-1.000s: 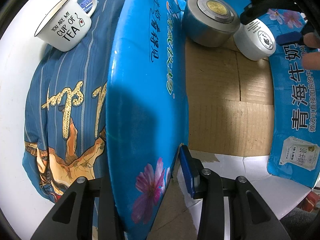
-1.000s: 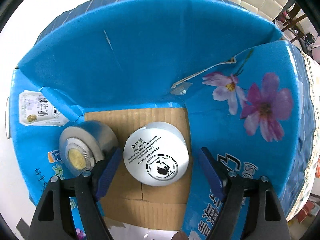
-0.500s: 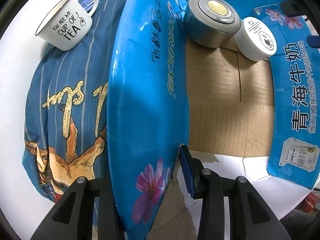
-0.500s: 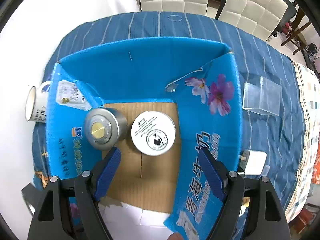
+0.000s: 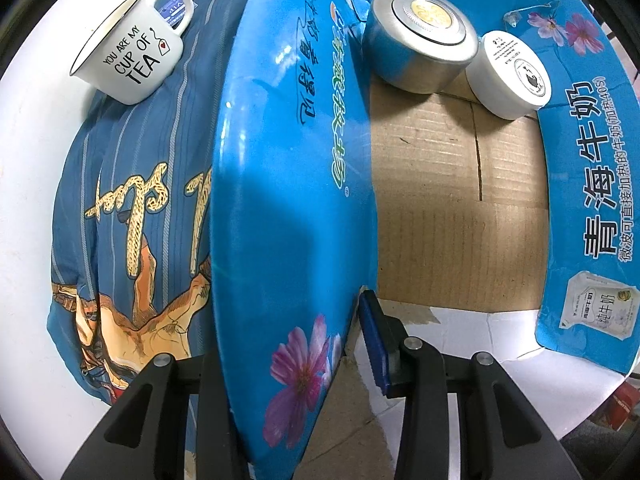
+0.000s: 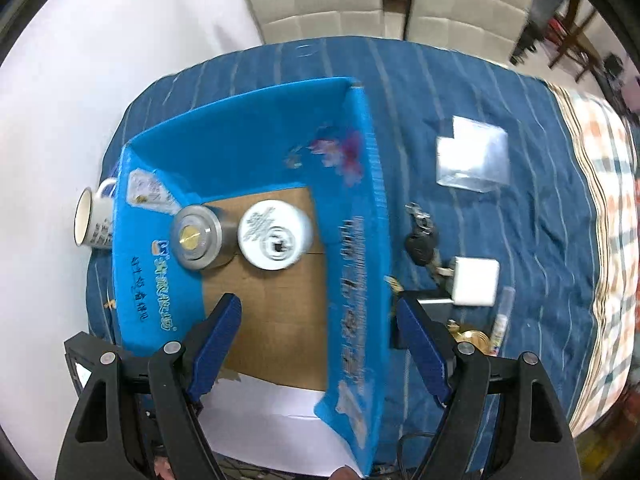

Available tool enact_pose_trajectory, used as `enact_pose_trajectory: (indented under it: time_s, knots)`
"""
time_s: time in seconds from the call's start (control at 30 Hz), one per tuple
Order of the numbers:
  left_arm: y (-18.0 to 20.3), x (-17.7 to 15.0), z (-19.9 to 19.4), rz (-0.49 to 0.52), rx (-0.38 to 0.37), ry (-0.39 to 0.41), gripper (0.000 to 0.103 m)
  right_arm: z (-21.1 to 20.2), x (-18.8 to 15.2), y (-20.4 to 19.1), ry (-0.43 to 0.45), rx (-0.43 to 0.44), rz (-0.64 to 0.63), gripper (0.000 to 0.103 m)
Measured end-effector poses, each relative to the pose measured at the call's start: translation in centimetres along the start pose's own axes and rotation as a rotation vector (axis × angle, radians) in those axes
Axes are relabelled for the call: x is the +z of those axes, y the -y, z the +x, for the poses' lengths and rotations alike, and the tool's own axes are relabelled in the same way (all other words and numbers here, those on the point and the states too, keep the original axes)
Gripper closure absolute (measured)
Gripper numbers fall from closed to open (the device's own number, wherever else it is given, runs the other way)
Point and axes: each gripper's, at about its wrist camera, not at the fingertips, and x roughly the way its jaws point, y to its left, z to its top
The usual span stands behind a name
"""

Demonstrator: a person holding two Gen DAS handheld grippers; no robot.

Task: Organize rigid objects
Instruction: 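Grasp the white charger with the right tool and lift it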

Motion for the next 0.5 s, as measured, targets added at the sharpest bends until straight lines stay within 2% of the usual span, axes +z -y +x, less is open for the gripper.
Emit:
enact_pose_trajectory:
  time_s: [0.17, 0.37, 0.5]
  knots:
    - [0.2, -0.1, -0.1, -0.001, 0.0, 0.001, 0.068, 0.0, 0.8, 6.9, 0.0, -0.005, 0.137, 0.02]
    - [0.1, -0.2, -0.1, -0.004, -0.002, 0.001, 0.068, 3.4, 1.5, 15.9, -0.056, -0.036, 0.296, 0.02]
    - [0.1, -0.2, -0.1, -0.009, -0.004, -0.002, 0.068, 6.0, 1.4, 17.3, -0.093, -0.009, 0.313, 0.021]
